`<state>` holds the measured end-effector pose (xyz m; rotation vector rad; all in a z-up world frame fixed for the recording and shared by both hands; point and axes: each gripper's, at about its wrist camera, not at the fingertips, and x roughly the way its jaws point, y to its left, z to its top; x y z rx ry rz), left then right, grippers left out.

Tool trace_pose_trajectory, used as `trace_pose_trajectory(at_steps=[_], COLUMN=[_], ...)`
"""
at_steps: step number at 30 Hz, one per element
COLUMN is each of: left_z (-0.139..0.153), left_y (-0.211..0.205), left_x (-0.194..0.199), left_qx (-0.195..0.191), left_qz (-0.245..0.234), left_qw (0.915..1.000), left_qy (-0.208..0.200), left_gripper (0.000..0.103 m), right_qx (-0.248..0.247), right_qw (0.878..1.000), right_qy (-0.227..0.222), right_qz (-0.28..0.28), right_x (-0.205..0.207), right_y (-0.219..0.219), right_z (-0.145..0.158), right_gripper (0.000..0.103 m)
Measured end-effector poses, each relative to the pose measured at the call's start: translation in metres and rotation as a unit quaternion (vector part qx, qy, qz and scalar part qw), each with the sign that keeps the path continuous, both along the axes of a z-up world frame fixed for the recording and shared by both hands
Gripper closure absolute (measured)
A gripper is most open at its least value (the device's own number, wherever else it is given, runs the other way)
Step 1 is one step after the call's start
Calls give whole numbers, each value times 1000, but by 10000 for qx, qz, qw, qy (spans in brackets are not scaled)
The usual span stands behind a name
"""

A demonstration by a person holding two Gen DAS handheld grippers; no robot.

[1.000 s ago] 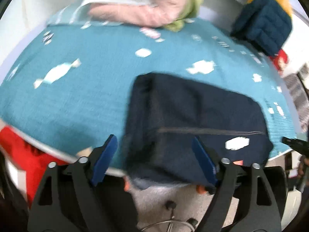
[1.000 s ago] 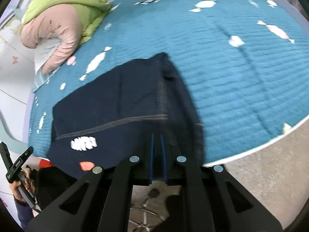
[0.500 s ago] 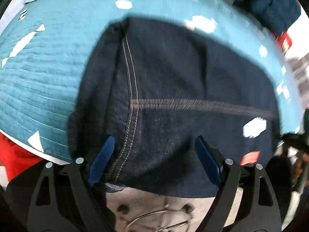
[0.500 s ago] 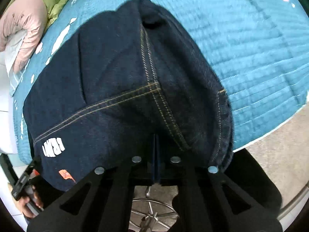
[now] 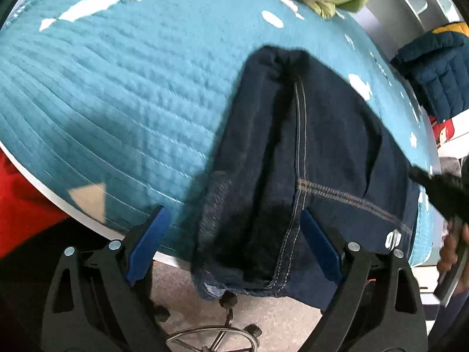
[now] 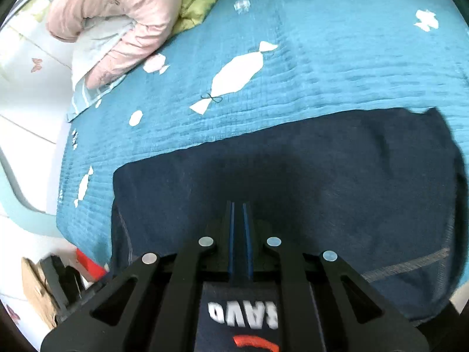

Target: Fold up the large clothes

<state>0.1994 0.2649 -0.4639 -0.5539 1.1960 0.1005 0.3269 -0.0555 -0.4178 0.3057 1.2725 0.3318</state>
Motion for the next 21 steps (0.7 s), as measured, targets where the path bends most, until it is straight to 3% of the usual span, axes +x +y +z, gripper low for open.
trace_pose_trajectory(at_steps=[2, 6, 10, 16, 21], left_z=[-4, -10, -10, -10, -12], left_y=[1, 5, 6, 4, 4], left_x=[0, 1, -6, 2, -3], left_qx=[133, -50, -57, -52, -180], left_qz=[-104, -93, -104, -114, -100], left_qw=[9998, 9999, 9999, 9999, 9997], left_qy=[-56, -101, -106, -102, -92], left_gripper=[11, 9, 6, 5, 5], right_qx=[-99, -227, -271, -38, -151], right_qw=[9998, 9988, 9986, 9981, 9982], right_qy=[93, 288, 264, 417, 550], right_qz=[-130, -319, -359, -447, -185], right_x=[7, 17, 21, 4, -47], right_y=[-2, -1, -3, -13, -11], right_z=[-13, -44, -52, -40, -28], right_gripper=[97, 99, 101, 97, 93])
